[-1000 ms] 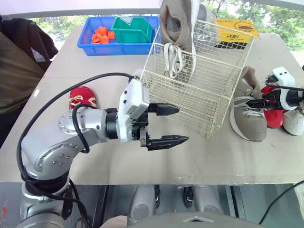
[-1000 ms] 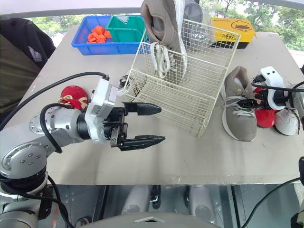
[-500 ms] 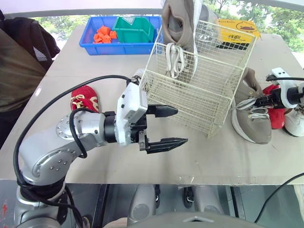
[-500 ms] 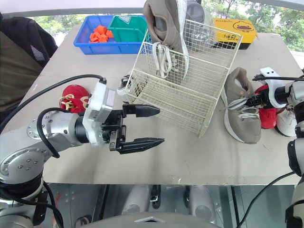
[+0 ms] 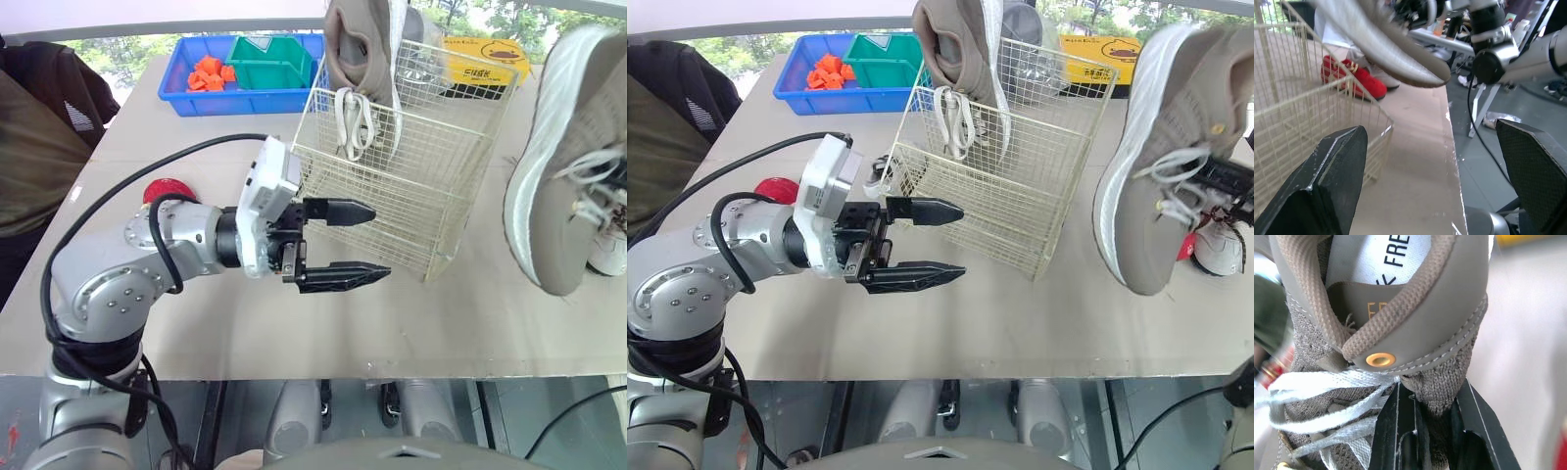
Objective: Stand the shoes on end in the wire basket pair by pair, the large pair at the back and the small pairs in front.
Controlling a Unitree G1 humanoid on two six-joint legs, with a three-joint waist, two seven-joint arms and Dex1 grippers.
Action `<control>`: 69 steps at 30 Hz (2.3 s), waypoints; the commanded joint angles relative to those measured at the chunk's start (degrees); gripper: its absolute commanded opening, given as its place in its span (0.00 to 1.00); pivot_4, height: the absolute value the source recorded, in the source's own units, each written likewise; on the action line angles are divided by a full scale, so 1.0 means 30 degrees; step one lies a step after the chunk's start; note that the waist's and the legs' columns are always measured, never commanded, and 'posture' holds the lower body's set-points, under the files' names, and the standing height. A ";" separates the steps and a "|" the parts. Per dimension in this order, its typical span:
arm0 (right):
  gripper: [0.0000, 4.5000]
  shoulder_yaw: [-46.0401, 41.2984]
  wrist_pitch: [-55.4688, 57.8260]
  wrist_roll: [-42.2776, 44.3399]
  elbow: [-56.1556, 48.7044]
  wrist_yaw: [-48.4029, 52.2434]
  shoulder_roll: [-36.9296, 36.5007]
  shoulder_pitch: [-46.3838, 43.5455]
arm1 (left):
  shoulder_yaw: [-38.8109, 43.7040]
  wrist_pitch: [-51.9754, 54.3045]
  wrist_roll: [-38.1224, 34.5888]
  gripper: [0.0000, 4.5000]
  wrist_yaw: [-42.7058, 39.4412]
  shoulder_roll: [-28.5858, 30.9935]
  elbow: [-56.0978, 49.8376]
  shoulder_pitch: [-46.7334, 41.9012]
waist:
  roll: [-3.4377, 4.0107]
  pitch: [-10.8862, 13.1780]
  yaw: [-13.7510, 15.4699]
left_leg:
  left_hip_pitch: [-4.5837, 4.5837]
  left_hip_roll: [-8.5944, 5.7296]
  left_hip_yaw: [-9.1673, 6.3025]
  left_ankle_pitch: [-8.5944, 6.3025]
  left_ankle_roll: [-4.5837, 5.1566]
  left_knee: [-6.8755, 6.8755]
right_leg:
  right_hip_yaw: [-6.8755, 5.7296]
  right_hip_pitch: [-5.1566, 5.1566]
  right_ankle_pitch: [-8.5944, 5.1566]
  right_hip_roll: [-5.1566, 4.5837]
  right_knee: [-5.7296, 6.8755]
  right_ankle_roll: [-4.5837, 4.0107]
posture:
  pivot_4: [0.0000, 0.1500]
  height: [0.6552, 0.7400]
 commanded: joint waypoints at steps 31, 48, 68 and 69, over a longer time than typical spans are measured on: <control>0.01 1.6198 -2.7687 -1.3525 0.1875 -1.3134 0.8569 0.0784 | 0.5989 -0.5014 -0.2836 1.00 0.7020 0.0470 -0.4629 0.7506 | -0.0084 -0.0030 -0.0157 | 0.0100 0.0006 0.0048 0.0062 -0.0123 -0.0062 | 0.0089 0.0015 -0.0058 -0.0016 0.0042 -0.0070 | 1.00 1.00; 0.01 1.5553 -2.7582 -1.1150 0.4184 -0.9320 0.7895 0.2752 | 0.5561 -0.5815 -0.1209 1.00 0.5552 0.0746 -0.3527 0.7953 | -0.0315 -0.0184 -0.0191 | 0.0288 0.0025 0.0120 0.0015 -0.0224 -0.0196 | 0.0169 0.0116 -0.0057 -0.0029 -0.0027 -0.0081 | 1.00 1.00; 0.01 1.6672 -3.2931 -1.1478 1.1970 -0.6864 0.7688 -0.0771 | 0.6756 -0.6544 -0.0552 1.00 0.5752 0.0826 -0.4472 1.0349 | -0.0446 -0.0306 -0.0737 | 0.0358 0.0104 0.0169 0.0020 -0.0239 -0.0272 | 0.0229 0.0121 0.0002 -0.0077 -0.0102 -0.0164 | 1.00 1.00; 0.01 1.6724 -3.2658 -1.1536 1.1195 -0.6979 0.7761 -0.0115 | 0.6744 -0.6580 -0.0499 1.00 0.5728 0.0823 -0.4491 1.0442 | -0.0440 -0.0308 -0.0751 | 0.0368 0.0109 0.0171 0.0018 -0.0238 -0.0292 | 0.0229 0.0122 0.0004 -0.0077 -0.0110 -0.0168 | 1.00 1.00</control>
